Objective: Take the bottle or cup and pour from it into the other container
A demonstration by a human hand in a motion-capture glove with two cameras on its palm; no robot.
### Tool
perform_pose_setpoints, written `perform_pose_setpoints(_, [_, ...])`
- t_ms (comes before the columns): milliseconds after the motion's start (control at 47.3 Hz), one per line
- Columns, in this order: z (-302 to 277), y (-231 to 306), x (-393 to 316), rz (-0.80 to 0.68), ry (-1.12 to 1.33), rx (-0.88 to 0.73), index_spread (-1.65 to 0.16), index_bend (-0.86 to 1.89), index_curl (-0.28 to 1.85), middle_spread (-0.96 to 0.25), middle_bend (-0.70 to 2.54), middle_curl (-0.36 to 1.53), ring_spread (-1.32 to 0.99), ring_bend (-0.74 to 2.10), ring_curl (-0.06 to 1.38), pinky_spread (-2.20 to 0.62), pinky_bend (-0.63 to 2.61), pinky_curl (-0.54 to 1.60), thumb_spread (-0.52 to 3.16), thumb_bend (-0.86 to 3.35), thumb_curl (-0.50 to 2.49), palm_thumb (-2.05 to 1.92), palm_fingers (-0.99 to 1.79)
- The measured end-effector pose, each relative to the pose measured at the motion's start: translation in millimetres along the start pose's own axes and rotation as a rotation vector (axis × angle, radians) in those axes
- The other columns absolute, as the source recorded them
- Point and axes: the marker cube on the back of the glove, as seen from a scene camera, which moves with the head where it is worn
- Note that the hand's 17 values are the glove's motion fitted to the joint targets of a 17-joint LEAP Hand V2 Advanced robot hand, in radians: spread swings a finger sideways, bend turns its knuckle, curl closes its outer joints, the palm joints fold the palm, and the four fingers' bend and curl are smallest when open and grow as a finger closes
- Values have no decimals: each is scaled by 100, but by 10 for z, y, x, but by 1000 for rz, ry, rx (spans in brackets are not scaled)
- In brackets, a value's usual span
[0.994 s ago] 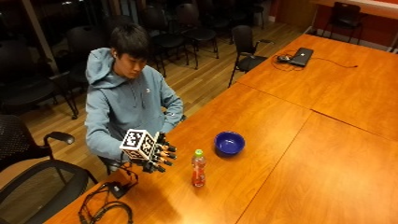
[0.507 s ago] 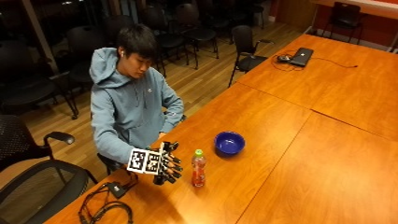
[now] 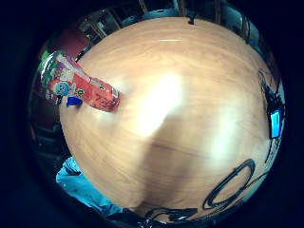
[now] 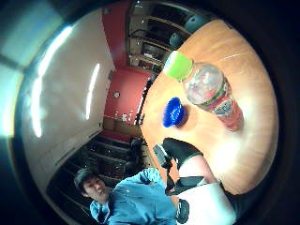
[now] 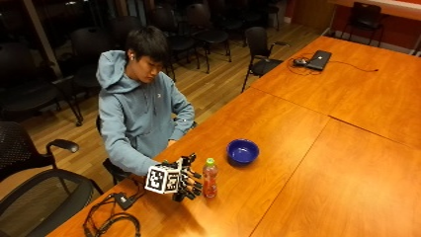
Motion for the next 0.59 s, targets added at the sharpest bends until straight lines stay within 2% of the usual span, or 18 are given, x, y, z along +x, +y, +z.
perform_pose_setpoints(444, [407,-305,-68,7,-187,-26,-33,13,17,10,20,28,17,40,29,28,70,28,85,-3,35,56,-4])
perform_pose_setpoints(592, [613,-415,-155,-2,-286,-15,-34,13,17,9,21,29,17,44,30,27,71,28,84,-2,35,59,6])
